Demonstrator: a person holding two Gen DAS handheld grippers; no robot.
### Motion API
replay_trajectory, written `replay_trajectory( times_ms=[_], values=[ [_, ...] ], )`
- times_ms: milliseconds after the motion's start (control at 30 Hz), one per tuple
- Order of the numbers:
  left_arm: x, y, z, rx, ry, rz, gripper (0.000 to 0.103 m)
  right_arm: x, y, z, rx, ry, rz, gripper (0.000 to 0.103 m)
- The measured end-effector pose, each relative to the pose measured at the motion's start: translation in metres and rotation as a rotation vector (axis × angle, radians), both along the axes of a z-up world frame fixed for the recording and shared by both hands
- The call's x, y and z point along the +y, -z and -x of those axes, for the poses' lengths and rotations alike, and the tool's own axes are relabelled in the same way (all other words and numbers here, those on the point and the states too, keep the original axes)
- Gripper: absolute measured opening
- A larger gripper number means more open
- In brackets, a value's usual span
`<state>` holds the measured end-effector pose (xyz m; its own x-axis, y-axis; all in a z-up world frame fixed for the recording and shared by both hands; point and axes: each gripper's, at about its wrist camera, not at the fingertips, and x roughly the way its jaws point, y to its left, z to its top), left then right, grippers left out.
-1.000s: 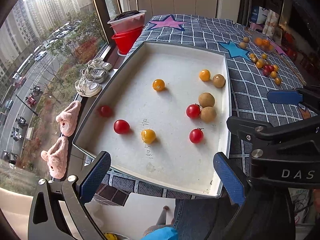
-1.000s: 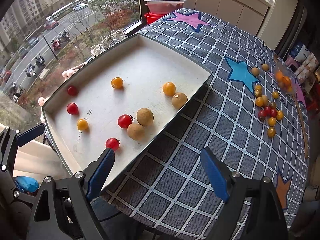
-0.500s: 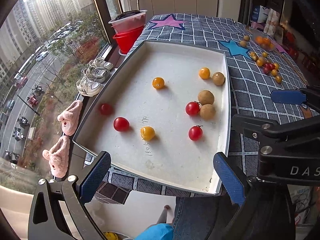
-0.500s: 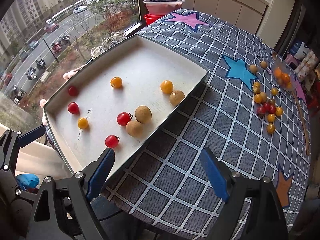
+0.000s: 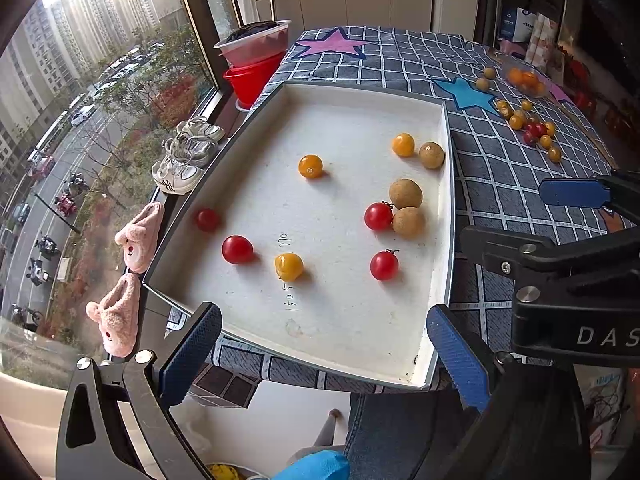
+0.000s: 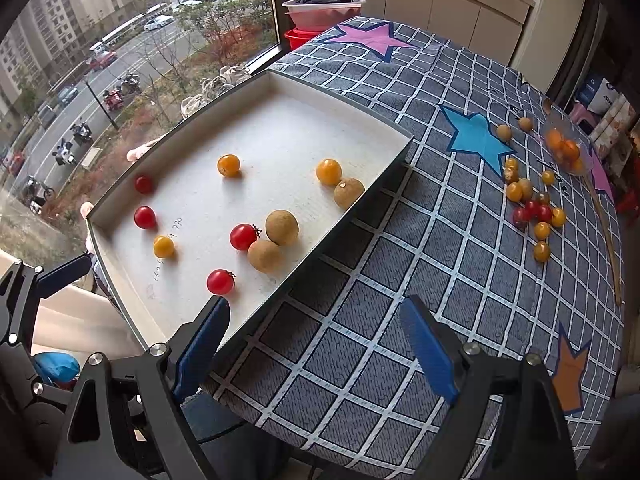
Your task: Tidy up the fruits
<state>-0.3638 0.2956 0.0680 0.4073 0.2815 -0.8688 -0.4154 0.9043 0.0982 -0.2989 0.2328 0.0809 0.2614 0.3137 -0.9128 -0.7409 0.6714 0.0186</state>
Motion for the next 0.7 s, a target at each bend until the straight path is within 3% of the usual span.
replay_trajectory(
  times_ms=[700],
  values=[
    [-0.0022, 0.0033, 0.0, -0.009, 0.013, 0.014, 0.103, 0.0049, 0.0059, 0.0002, -0.003, -0.015, 0.037, 0.089]
  ],
)
